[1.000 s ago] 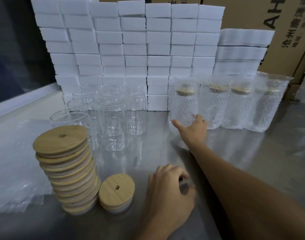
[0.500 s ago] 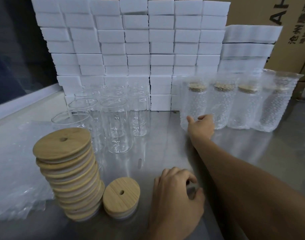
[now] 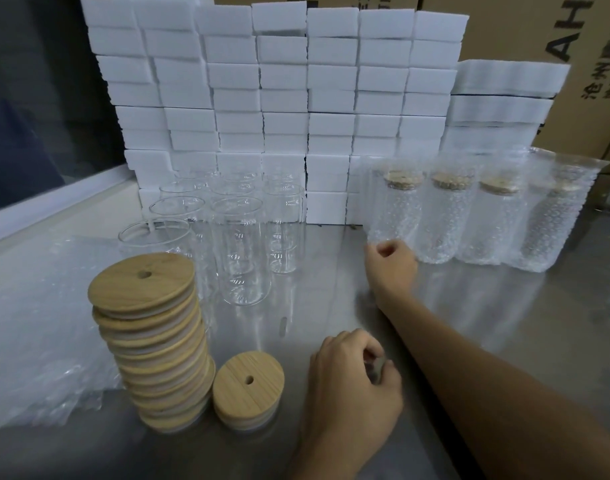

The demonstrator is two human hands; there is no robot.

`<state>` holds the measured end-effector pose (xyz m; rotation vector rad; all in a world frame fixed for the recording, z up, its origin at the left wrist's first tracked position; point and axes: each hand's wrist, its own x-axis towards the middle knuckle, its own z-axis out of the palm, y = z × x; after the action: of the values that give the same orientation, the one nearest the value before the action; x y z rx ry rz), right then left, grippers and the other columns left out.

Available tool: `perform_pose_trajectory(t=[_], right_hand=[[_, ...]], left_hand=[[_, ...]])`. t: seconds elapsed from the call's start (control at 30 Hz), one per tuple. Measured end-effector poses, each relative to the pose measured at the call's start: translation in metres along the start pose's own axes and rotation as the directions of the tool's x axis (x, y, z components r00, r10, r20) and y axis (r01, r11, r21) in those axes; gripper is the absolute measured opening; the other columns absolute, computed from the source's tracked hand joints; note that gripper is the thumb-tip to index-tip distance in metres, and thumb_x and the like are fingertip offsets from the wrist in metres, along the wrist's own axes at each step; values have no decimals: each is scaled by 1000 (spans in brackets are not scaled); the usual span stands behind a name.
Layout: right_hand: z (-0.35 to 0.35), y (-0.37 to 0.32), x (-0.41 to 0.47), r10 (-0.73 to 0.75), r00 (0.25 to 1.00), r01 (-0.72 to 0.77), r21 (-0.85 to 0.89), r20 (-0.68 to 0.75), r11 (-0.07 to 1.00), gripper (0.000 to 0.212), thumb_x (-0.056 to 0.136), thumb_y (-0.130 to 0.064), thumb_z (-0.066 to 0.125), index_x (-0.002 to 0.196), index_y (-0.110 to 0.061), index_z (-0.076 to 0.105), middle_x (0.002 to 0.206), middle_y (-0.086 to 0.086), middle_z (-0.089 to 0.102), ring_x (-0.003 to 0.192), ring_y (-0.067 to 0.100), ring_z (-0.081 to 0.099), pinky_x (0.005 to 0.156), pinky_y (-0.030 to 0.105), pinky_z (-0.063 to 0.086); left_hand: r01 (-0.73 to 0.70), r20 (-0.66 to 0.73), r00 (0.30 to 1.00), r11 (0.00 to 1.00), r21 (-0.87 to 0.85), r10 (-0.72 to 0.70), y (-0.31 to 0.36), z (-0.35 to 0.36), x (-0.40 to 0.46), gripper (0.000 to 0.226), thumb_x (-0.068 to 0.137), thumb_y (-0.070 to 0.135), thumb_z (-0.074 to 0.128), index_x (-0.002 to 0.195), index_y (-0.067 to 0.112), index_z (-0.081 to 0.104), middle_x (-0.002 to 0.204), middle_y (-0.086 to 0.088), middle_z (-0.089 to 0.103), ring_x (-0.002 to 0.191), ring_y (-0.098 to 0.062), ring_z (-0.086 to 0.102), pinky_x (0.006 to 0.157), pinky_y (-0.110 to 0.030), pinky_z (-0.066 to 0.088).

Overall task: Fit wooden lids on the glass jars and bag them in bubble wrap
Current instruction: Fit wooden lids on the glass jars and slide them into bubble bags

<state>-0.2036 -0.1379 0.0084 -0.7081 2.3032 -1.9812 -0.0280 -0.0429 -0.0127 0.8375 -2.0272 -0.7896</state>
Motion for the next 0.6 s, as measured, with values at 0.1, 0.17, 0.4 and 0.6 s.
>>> perform_pose_trajectory(t=[0.1, 0.17, 0.4, 0.6], right_hand=[[4, -7, -29, -90, 967, 66, 108, 237, 992, 26, 86, -16, 72, 66, -16, 56, 63, -1, 58, 63, 15, 55, 67, 32, 46], [5, -15, -52, -101, 908, 21, 198, 407, 980, 27, 87, -11, 74, 66, -15, 57, 60, 1, 60, 56, 14, 56, 60, 29, 47], [-15, -88, -92, -424, 629, 337, 263, 652, 904, 14, 92, -7, 69, 101, -17, 65, 103, -10, 68, 64, 21, 70, 63, 29, 52], [-6, -162, -127, -605, 207, 645, 358, 769, 675, 72, 85, 18, 44, 148, -17, 44, 152, -1, 47, 106, 19, 65, 92, 33, 52]], left_hand=[[-2, -16, 1000, 1000, 4, 2, -1, 0, 0, 5, 72, 29, 58, 74, 24, 59, 75, 13, 60, 81, -4, 55, 77, -29, 48], [-6, -12, 1000, 1000, 14, 6, 0, -1, 0, 4, 73, 24, 61, 71, 21, 59, 73, 11, 61, 78, -6, 56, 74, -29, 47], [130, -22, 991, 986, -105, -133, 8, -7, -1, 10, 69, 23, 59, 62, 19, 53, 58, 6, 59, 57, -10, 56, 55, -29, 46], [92, 44, 995, 995, 46, -94, 14, -11, -1, 30, 70, 28, 46, 45, 20, 31, 43, 7, 43, 49, -4, 46, 42, -12, 23]])
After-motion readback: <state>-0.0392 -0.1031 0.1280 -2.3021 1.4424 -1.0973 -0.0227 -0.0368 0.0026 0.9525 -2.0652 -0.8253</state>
